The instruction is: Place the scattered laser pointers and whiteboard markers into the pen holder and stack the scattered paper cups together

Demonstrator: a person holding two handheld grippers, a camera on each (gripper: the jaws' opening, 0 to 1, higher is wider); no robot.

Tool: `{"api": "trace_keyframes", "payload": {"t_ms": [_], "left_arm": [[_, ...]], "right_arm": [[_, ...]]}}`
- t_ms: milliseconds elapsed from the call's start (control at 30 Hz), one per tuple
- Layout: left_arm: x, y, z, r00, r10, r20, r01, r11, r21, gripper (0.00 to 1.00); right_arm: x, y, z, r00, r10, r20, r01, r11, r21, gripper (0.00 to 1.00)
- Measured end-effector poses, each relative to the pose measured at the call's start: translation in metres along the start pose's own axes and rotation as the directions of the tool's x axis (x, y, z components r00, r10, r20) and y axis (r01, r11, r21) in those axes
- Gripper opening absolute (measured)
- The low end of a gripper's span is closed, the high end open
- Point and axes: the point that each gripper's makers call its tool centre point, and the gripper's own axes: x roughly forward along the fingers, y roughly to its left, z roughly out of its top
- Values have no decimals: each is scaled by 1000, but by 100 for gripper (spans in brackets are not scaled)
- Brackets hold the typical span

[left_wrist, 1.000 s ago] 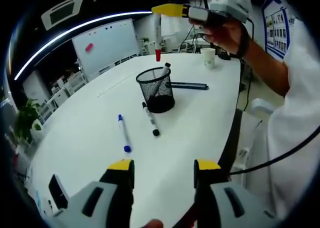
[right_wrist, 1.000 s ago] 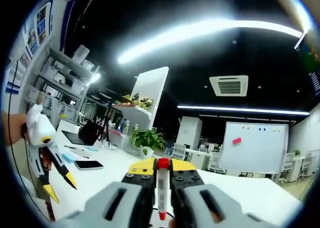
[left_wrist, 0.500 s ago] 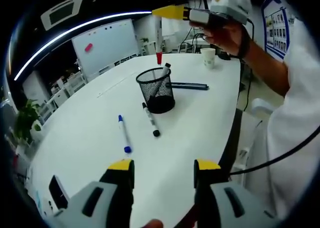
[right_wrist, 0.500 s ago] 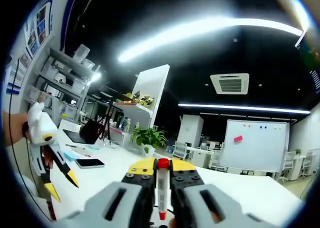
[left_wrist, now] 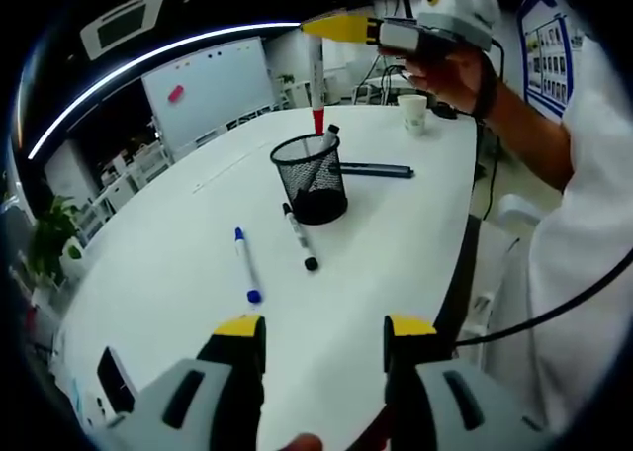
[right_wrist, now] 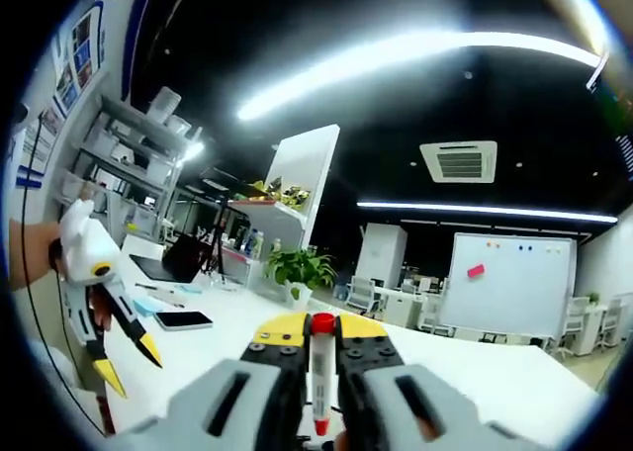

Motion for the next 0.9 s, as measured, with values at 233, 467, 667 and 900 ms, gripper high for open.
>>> {"api": "trace_keyframes", "payload": {"t_ms": [233, 467, 667, 900], "left_arm": [[2, -2, 1, 1000, -6, -2, 7, 1000, 8, 49], [1, -2, 3, 1000, -4, 5, 4, 1000, 4, 49], [1, -3, 0, 1000, -5, -1, 5, 1000, 2, 49], [1, -3, 0, 1000, -3, -1, 3, 1000, -1, 49]], "right_arm": [[-1, 5, -3, 1000, 12, -10, -12, 1000, 6, 10], [-2, 23, -15, 997, 65, -34, -61, 991, 121, 10], [-3, 10, -17, 999, 23, -50, -21, 999, 29, 10], [-3, 11, -23, 997, 24, -69, -21, 999, 38, 10]]}}
